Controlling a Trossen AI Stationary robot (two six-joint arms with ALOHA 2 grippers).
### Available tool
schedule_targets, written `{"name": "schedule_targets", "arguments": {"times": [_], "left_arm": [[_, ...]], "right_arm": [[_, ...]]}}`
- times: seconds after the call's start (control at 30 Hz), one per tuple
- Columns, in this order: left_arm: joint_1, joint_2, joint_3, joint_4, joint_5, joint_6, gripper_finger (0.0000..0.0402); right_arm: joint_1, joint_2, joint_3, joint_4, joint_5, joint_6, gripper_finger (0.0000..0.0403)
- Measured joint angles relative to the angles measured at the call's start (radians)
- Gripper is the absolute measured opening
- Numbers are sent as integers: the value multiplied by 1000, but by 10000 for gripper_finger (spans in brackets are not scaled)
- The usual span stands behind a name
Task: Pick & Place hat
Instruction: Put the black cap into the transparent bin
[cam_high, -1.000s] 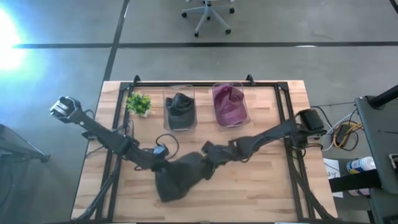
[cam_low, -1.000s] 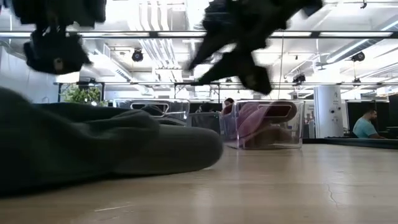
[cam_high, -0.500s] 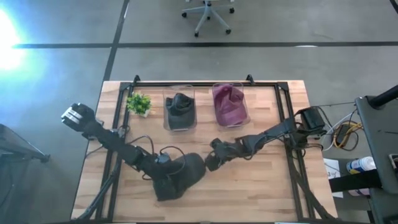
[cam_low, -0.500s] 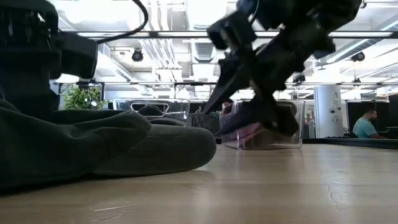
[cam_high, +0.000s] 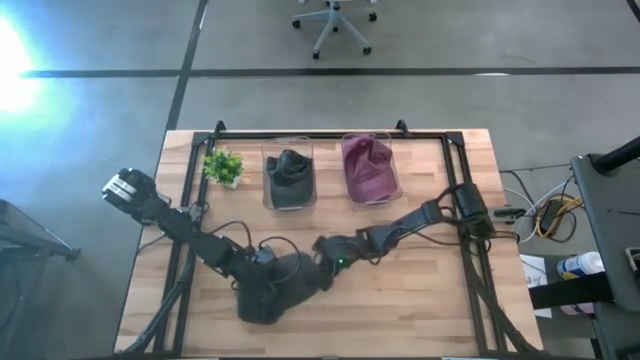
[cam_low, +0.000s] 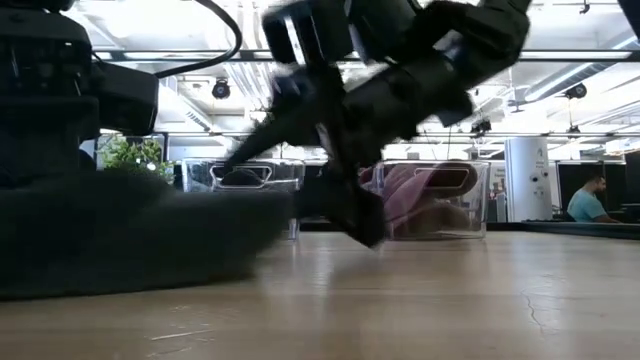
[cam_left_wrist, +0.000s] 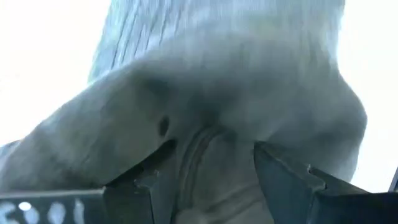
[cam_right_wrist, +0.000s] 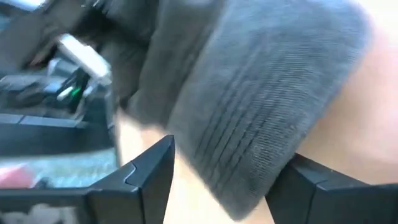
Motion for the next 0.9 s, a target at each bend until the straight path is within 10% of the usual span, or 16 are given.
{"name": "schedule_targets", "arguments": {"times": [0.4,0.63,0.9], "left_arm": [[0,-98,52,2,-161,27,202],[-3,-259,168,-79,-189,63,202],[-29,-447,330,-179,-293,172,202]], "right_arm": [[-33,-49,90,-5,-105,-140,30],[-36,-218,84,-220,-77,-304,13],[109,-470,279,-994,485,-924,13]]}}
